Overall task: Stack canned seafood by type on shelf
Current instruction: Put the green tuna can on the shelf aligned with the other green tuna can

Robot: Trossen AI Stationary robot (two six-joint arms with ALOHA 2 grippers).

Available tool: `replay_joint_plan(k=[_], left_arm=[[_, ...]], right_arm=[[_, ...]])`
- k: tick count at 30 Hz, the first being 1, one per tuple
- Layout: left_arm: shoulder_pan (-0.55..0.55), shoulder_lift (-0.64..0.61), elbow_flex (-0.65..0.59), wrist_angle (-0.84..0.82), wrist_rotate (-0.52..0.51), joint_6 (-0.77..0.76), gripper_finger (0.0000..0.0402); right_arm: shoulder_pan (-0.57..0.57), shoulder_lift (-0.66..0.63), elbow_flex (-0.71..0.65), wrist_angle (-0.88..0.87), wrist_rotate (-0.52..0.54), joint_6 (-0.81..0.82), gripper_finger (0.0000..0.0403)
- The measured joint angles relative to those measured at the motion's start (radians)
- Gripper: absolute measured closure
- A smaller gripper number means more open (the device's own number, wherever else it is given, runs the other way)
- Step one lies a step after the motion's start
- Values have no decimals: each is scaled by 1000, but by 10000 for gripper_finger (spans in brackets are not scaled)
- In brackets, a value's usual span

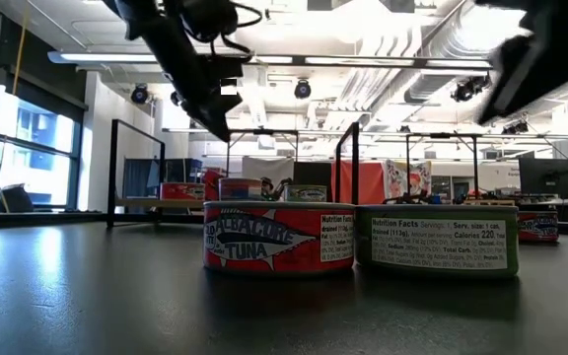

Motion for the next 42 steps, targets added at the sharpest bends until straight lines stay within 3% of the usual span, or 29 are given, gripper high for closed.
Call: replay_joint_plan(k=[5, 9, 14, 19, 27, 37, 42], left_arm=[[-142, 3, -64, 41, -2, -100, 401], [-304, 3, -137, 176, -44, -196, 401], [-507, 3, -270, 476, -184, -250, 401], [-646, 3, -383, 744, -253, -233, 401], [-726, 3, -400, 839, -256, -222, 401], [-758, 3, -399, 919, -253, -225, 401], [-751, 4, -399, 933, -253, -224, 401]], right_arm=[[55, 18, 0, -238, 57, 240, 171], [81, 42, -1, -235, 107, 295, 171], [95, 108, -1, 13, 186, 113, 171], [69, 202, -1, 289, 191, -147, 171], [-43, 312, -1, 567, 208, -323, 171], [-133, 398, -1, 848, 193, -331, 171], [-138, 423, -1, 903, 179, -330, 171]])
